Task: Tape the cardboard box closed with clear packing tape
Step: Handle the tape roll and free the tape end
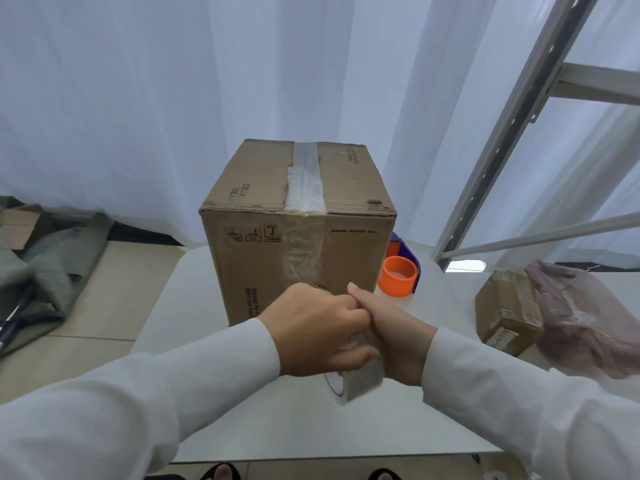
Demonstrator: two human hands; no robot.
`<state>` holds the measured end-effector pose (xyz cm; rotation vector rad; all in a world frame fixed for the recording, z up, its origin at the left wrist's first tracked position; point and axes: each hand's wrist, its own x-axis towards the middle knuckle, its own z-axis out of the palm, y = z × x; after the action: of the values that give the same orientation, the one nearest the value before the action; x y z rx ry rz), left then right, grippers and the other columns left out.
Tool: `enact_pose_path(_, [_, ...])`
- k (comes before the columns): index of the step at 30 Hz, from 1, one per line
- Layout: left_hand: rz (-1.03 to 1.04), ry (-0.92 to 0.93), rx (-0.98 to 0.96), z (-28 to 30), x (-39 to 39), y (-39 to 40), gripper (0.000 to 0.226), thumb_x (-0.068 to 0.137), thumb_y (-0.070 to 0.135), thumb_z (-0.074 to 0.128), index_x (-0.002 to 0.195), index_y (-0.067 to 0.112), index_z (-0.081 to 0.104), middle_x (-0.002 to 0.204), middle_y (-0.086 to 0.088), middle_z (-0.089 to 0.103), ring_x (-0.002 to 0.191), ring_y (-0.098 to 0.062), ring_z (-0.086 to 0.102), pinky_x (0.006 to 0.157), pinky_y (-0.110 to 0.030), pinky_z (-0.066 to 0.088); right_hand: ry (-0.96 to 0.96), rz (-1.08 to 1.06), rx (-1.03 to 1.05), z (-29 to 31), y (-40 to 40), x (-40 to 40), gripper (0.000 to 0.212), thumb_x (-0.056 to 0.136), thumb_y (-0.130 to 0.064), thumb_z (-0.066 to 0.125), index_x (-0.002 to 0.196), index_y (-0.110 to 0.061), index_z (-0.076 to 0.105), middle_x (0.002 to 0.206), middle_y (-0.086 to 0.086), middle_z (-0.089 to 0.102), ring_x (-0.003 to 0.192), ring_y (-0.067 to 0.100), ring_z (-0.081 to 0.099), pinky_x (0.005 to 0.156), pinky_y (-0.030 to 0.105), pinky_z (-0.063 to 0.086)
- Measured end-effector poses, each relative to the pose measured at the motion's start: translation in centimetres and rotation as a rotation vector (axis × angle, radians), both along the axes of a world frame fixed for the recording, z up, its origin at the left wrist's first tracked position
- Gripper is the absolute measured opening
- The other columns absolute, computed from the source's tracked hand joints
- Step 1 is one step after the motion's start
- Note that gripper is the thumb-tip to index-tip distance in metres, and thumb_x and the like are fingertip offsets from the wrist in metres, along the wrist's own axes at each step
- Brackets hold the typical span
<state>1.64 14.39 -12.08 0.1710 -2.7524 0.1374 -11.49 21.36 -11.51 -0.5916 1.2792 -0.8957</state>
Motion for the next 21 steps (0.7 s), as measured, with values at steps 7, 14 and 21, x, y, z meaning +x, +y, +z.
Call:
enact_pose_path(7, [0.09,0.071,-0.152,-0.5,0.1,-1.2,0.03,0.08,0.042,0.042,0.068,0.019,0.057,0.059,0.001,0.056,0.04,-0.02,0.049,0.044,-0.022,0.025,0.021,-0.136,0.021,-0.2,0.4,-0.8,0.031,0.096,-0.016,0.038,0.085,-0.008,0.066,0.075,0.01,0.073,0.074,0.022,0.068,0.071,0.036,0.055])
enact_pose_path(14, [0.4,0.204,0.629,-0.7,0.9,-0.9,0.038,0.083,0.057,0.04,0.072,0.023,0.053,0.062,0.009,0.054,0.053,-0.011,0.048,0.051,-0.025,0.036,0.035,-0.206,-0.078,0.5,0.4,-2.0,0.018,0.094,-0.012,0.044,0.091,-0.006,0.06,0.076,0.011,0.075,0.07,0.022,0.072,0.076,0.041,0.053])
enact_pose_path(21, [0.467,-0.016,1.861,0.0,-1.1,0.7,0.054,0.084,0.063,0.039,0.09,0.019,0.069,0.082,0.002,0.068,0.082,-0.015,0.064,0.079,-0.029,0.049,0.103,-0.088,-0.12,1.4,0.8,-1.2,0.023,0.094,-0.018,0.044,0.086,-0.012,0.065,0.08,0.008,0.075,0.083,0.025,0.069,0.089,0.046,0.049])
